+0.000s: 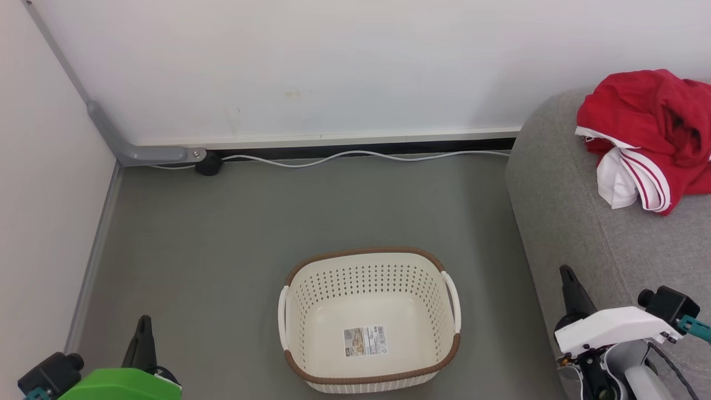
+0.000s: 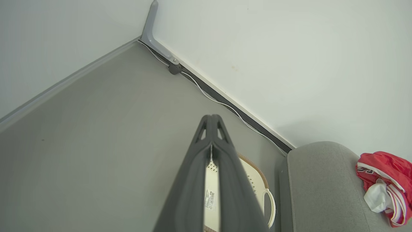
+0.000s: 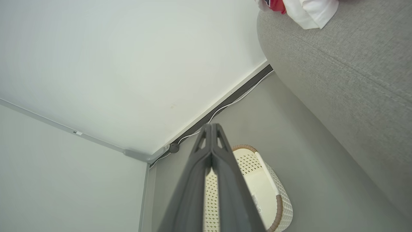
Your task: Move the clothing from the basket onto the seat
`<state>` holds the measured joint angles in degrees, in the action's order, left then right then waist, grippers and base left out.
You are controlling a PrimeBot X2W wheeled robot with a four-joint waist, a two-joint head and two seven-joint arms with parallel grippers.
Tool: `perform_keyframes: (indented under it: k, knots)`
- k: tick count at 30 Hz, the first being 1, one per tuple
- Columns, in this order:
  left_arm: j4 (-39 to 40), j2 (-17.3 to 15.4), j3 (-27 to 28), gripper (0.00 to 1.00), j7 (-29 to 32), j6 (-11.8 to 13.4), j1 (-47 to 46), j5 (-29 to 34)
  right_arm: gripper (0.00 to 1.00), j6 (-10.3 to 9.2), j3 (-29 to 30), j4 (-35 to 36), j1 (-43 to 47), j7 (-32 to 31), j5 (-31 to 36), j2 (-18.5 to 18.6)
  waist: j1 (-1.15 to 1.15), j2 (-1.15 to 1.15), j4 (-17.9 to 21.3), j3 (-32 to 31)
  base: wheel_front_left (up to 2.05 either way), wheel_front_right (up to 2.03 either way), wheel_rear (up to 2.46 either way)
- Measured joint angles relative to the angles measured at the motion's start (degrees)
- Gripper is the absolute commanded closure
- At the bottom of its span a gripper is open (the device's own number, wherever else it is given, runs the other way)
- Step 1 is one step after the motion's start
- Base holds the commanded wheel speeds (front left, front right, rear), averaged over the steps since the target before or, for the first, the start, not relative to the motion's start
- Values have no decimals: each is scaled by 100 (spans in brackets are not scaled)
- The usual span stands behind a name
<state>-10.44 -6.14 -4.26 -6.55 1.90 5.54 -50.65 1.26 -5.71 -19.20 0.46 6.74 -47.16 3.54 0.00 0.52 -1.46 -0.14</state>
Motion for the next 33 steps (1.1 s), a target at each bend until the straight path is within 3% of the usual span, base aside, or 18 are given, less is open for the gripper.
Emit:
perform_keyframes:
  k: [33]
  knots:
    - [-257,174,402,100,613,-441,-433,-2060,100,276,670,132,-170,-661,-2214,-55,0,0,74,15,0,0,0]
